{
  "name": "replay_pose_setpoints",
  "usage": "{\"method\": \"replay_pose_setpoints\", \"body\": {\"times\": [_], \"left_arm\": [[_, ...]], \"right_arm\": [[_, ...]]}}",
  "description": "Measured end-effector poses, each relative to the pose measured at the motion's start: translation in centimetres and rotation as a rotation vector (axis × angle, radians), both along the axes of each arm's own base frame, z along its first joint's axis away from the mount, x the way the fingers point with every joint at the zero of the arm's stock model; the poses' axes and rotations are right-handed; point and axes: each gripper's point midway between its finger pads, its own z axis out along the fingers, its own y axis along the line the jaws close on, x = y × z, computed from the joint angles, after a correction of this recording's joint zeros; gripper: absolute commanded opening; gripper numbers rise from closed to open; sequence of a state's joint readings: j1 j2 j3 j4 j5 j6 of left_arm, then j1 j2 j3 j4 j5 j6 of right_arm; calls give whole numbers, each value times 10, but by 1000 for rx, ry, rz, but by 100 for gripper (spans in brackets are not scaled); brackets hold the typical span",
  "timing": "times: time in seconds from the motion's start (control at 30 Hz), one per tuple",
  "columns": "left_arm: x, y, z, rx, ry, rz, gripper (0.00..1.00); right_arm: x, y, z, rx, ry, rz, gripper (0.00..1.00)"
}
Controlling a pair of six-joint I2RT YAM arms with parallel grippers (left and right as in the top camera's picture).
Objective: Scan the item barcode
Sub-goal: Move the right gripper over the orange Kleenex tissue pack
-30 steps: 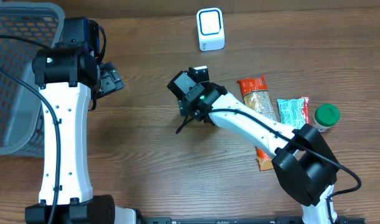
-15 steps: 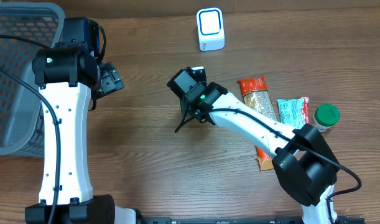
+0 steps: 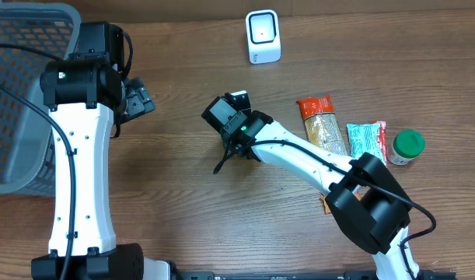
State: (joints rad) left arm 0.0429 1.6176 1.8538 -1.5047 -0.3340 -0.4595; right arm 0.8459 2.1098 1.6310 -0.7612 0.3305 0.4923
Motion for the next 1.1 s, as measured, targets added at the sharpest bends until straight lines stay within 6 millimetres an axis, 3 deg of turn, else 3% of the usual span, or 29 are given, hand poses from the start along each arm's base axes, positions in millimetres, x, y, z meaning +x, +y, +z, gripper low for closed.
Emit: {"method": "replay_pose_setpoints", "body": {"times": [0.67,0.93,1.1], "left_arm": [[0,0,0,0,0,0,100],[0,0,0,0,0,0,100],[0,0,0,0,0,0,100]], "right_arm": [[3,0,1,-15,-17,17,40],[2,-1,-19,-42,8,18,41],[2,-1,-21,-43,8,17,41]]}}
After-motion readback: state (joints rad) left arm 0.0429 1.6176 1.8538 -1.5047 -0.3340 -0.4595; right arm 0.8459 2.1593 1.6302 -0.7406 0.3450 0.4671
